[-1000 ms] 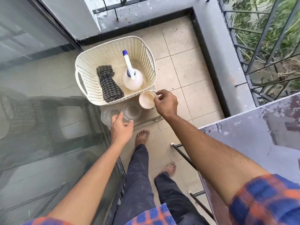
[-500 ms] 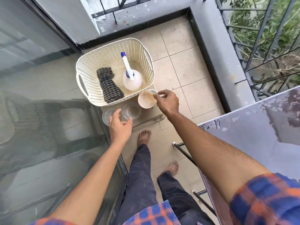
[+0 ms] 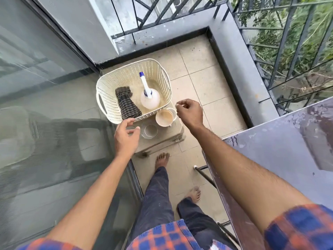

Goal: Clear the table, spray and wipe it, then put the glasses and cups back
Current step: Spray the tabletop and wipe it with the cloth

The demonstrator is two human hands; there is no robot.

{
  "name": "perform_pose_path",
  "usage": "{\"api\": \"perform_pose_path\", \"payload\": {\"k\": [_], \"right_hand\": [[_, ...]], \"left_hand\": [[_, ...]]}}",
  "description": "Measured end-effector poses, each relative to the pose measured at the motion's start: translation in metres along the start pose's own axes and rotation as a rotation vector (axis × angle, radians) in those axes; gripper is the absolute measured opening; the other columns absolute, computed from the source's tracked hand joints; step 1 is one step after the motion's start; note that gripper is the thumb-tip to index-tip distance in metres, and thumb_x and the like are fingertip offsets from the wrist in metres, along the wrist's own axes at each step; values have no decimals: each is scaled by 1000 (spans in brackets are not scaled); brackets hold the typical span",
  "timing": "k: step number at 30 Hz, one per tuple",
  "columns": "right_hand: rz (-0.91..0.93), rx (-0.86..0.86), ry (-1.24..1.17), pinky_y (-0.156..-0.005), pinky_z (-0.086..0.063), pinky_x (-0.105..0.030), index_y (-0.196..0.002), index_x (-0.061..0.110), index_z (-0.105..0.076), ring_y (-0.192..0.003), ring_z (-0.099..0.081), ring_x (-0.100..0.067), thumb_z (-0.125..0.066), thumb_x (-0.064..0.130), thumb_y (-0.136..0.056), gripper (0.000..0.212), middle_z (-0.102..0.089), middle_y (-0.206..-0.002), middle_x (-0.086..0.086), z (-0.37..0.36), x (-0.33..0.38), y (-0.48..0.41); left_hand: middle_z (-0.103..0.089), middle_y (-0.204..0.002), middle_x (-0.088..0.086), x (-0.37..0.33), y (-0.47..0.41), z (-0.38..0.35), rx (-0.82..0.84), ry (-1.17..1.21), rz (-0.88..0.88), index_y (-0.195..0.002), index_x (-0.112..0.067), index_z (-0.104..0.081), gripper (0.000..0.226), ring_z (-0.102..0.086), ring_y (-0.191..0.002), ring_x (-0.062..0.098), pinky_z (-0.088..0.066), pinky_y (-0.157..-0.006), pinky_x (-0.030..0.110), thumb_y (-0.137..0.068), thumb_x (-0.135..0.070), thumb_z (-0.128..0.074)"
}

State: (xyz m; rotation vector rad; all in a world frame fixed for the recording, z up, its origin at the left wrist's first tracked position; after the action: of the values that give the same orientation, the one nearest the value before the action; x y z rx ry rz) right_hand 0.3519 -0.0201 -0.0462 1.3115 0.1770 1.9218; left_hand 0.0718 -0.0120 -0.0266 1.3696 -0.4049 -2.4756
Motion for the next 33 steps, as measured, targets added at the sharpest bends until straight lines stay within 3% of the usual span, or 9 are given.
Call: {"api": "perform_pose_path", "payload": {"k": [6, 9, 11, 14, 17, 23, 26, 29, 33], "right_hand": [[178, 129, 95, -86, -60, -40, -100, 27, -77, -79, -70, -17, -76, 12, -85, 22, -70, -78, 6, -14, 56, -6], [255, 230, 224, -95, -60, -39, -128, 21, -73, -97, -72, -18, -75, 1, -79, 53, -73, -101, 1, -36, 78, -15], [289, 309, 279, -103, -57, -40, -144, 19, -64, -115, -70, -22, -72, -5, -77, 71, -72, -124, -7, -54, 91, -22], [334, 414, 403, -117, -43, -31, -159, 15, -46, -143, -53, -26, -67, -11, -80, 86, -54, -158, -11, -80, 99, -35], [372, 475, 528, -119, -24, -19, -165, 13, -32, -158, -32, -24, -68, -9, -84, 92, -32, -173, -8, -107, 93, -54], [425, 522, 524, -117, -23, -24, -165, 17, -31, -158, -29, -28, -91, 22, -82, 102, -29, -172, -12, -140, 79, -78], [459, 502, 400, -127, -31, -44, -165, 14, -30, -154, -36, -35, -94, 27, -79, 108, -34, -168, -16, -146, 77, -81], [547, 499, 382, -110, -46, -52, -162, 11, -34, -129, -58, -41, -89, 29, -83, 98, -56, -144, -21, -153, 77, -78], [619, 424, 355, -98, -49, -48, -156, 13, -44, -116, -61, -37, -77, 39, -93, 76, -65, -129, -15, -149, 85, -75]], "left_hand": [[-65, -120, -3, -16, -33, 25, -15, -57, -27, -118, -21, -65, 30, -64, -85, 5, -48, -73, 14, -89, -14, -67], [-66, -119, -2, -19, -61, 29, -5, -102, -23, -118, -20, -66, 31, -64, -87, 5, -56, -85, 32, -87, -16, -68], [-63, -122, 0, -22, -83, 25, 26, -179, -17, -121, -21, -64, 34, -64, -93, 10, -54, -89, 33, -87, -20, -69], [-56, -131, 5, -18, -116, 12, 86, -297, 40, -132, -20, -56, 46, -57, -106, 15, -48, -95, 31, -88, -24, -70], [-50, -137, 11, -4, -146, -6, 132, -378, 137, -140, -19, -47, 59, -53, -121, 29, -44, -104, 39, -87, -30, -70], [-44, -141, 19, 34, -196, -38, 125, -447, 331, -146, -16, -33, 83, -44, -131, 40, -39, -111, 46, -78, -40, -73], [-31, -149, 21, 44, -204, -45, 87, -514, 377, -154, -17, -16, 98, -34, -138, 40, -31, -116, 45, -80, -43, -74], [-30, -146, 25, 45, -209, -48, 52, -591, 341, -153, -16, -13, 104, -34, -135, 43, -33, -113, 49, -77, -42, -78], [-34, -143, 25, 46, -211, -49, 29, -605, 324, -150, -16, -15, 101, -37, -132, 44, -37, -108, 53, -76, -37, -80]]}}
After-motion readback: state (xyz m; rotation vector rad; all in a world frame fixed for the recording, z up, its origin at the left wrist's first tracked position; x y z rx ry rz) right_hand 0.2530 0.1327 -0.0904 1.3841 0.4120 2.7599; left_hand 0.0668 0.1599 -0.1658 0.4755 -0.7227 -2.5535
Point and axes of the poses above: each hand's wrist, its own y-axis away from the middle knuckle, its own z-axis out of the back of the hand, x = y × z, the point moved 8 cm from there along -y, towards the middle knuckle
